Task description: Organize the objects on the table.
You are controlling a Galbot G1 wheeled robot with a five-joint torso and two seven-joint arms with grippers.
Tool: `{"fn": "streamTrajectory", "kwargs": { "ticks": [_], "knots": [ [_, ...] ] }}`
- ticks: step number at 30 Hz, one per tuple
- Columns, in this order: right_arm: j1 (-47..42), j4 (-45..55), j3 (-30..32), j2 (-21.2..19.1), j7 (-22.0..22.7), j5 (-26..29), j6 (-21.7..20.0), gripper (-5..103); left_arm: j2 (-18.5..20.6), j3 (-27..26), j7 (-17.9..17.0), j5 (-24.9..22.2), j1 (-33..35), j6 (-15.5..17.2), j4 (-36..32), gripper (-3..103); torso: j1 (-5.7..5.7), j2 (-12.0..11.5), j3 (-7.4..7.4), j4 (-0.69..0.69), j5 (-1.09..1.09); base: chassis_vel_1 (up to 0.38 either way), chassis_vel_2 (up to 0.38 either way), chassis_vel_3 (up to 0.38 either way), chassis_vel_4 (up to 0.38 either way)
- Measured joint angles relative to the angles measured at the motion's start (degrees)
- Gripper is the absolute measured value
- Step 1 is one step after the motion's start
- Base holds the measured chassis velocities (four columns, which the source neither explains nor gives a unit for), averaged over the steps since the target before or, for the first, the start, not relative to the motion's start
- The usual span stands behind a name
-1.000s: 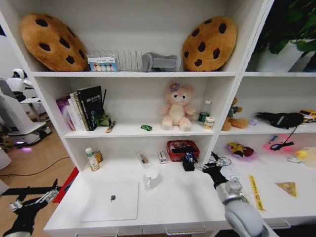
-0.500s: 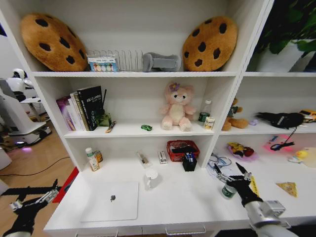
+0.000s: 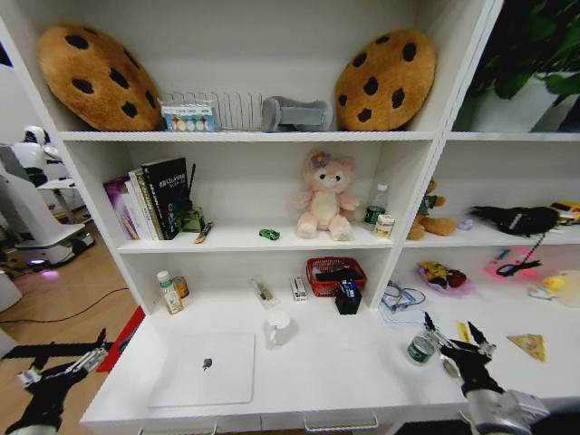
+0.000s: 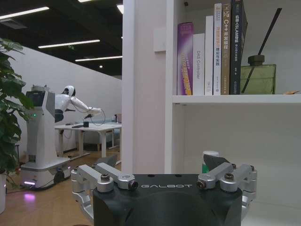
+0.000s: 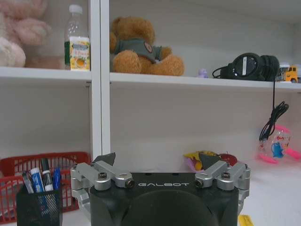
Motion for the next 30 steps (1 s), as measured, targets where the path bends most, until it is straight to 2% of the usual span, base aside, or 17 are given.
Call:
{"fn": "streamTrajectory", "kwargs": {
  "ticks": [8,11,14,15,18,21,23,24,27,30],
  "knots": [
    [4.52,-5.17,-3.23,-4.05,0.96,0.29,-2.43,99,0.0,0.0,0.01,0.0,0.0,0.0,0.0,100,0.0,0.0,0.0,0.0,-0.01,0.0,0.0,0.0,0.0],
    [6.16,-6.86,-4.7,-5.06,1.22,0.14,-3.08,96,0.0,0.0,0.0,0.0,0.0,0.0,0.0,100,0.0,0.0,0.0,0.01,0.0,0.0,0.0,0.0,0.0],
    [7.21,-7.97,-6.2,-5.37,1.44,-0.28,-3.45,80,0.0,0.0,0.0,0.0,0.0,0.0,0.0,100,0.0,0.0,0.0,0.0,0.0,0.0,0.0,0.0,0.0],
    [7.21,-7.97,-6.2,-5.37,1.44,-0.28,-3.45,80,0.0,0.0,0.0,0.0,0.0,0.0,0.0,100,0.0,0.0,0.0,0.0,0.0,0.0,0.0,0.0,0.0],
    [7.63,-8.25,-7.12,-5.26,1.66,-0.94,-3.39,63,0.0,0.0,0.0,0.0,0.0,0.0,0.0,100,0.0,0.0,0.0,0.0,-0.01,0.0,0.0,0.0,0.0],
    [7.64,-8.25,-7.27,-5.14,2.06,-1.14,-3.08,58,0.0,0.0,0.0,0.0,0.0,0.0,0.0,100,0.0,0.0,0.0,0.0,-0.01,0.0,0.0,0.0,0.0],
    [7.62,-8.27,-7.53,-4.74,3.15,-1.52,-1.95,46,0.0,0.0,0.0,0.0,0.0,0.0,0.0,100,0.0,-0.01,0.0,0.0,-0.01,0.0,0.0,0.0,0.0],
    [7.62,-8.27,-7.53,-4.74,3.15,-1.52,-1.95,46,0.0,0.0,0.0,0.0,0.0,0.0,0.0,100,0.0,-0.01,0.0,0.0,-0.01,0.0,0.0,0.0,0.0],
    [7.08,-7.69,-7.49,-4.33,3.56,-2.09,-1.2,32,0.0,0.0,0.0,0.0,0.0,0.0,0.0,100,0.0,0.0,0.0,0.0,-0.01,0.0,0.0,0.0,0.0],
    [6.65,-7.41,-7.28,-4.12,3.57,-2.3,-1.12,31,0.0,0.0,0.0,0.0,0.0,0.0,0.0,100,0.0,0.0,0.0,0.0,-0.01,0.0,0.0,0.0,0.0]
  ]
}}
